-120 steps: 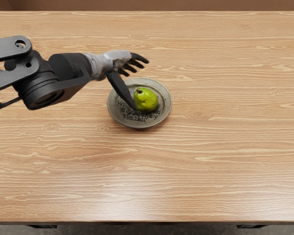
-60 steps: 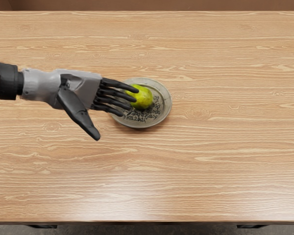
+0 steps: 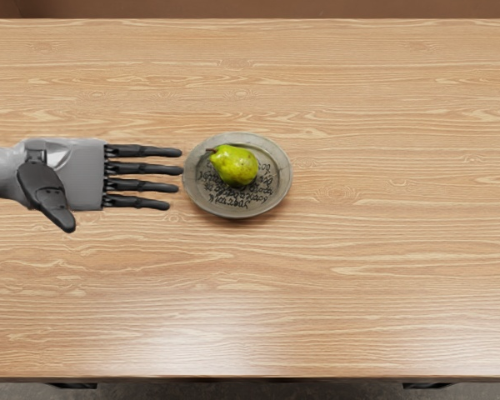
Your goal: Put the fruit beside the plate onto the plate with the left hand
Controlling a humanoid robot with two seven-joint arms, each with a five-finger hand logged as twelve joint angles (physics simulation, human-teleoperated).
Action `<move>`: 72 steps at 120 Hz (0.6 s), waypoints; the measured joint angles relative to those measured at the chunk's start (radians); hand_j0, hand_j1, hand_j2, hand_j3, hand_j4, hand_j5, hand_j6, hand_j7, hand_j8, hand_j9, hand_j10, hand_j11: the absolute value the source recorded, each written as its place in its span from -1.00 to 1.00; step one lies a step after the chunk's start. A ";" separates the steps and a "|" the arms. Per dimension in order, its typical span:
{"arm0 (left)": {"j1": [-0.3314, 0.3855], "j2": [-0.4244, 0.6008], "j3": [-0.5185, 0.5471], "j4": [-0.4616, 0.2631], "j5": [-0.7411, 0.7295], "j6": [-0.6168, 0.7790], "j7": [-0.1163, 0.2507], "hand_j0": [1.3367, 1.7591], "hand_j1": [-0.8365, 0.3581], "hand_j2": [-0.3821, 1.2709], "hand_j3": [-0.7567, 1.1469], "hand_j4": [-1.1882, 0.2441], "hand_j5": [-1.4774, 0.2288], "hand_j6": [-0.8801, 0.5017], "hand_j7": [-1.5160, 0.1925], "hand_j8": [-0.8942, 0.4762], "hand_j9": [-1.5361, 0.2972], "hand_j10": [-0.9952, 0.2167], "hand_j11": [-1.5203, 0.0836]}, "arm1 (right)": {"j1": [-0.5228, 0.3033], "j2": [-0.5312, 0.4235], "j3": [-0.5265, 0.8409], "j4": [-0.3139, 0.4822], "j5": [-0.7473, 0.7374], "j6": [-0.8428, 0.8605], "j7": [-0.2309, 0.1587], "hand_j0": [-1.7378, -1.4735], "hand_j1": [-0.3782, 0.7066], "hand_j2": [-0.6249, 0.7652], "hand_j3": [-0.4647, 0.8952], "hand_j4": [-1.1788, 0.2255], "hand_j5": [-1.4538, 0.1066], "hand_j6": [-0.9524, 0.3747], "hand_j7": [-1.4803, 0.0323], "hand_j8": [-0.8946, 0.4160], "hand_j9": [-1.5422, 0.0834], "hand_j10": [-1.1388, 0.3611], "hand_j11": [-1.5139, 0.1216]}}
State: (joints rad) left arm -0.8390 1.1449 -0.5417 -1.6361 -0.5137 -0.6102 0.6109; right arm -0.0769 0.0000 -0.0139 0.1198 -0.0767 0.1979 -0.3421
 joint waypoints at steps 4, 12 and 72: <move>0.017 0.002 0.000 0.009 -0.019 -0.001 0.000 0.52 0.94 -0.53 -0.20 0.63 0.70 0.24 0.74 0.28 0.64 0.61 0.86 | 0.000 0.000 0.000 0.000 0.000 0.000 0.000 -0.40 -0.95 -0.10 -0.32 0.68 0.86 0.43 0.96 0.37 0.90 0.52 0.85; 0.019 0.000 0.001 0.030 -0.041 -0.001 0.000 0.52 0.94 -0.53 -0.20 0.64 0.70 0.25 0.74 0.28 0.65 0.61 0.86 | 0.000 0.000 0.000 0.000 0.000 0.000 0.000 -0.40 -0.95 -0.10 -0.32 0.68 0.86 0.43 0.96 0.36 0.90 0.52 0.85; 0.017 0.065 0.001 0.056 -0.063 -0.002 0.000 0.52 0.96 -0.54 -0.20 0.65 0.72 0.27 0.76 0.30 0.66 0.63 0.88 | 0.002 0.000 -0.001 0.003 -0.002 0.002 0.000 -0.40 -0.95 -0.10 -0.32 0.68 0.86 0.43 0.96 0.36 0.90 0.52 0.85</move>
State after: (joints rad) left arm -0.8215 1.2097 -0.5409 -1.5806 -0.5766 -0.6121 0.6108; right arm -0.0747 0.0000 -0.0153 0.1228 -0.0782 0.1996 -0.3421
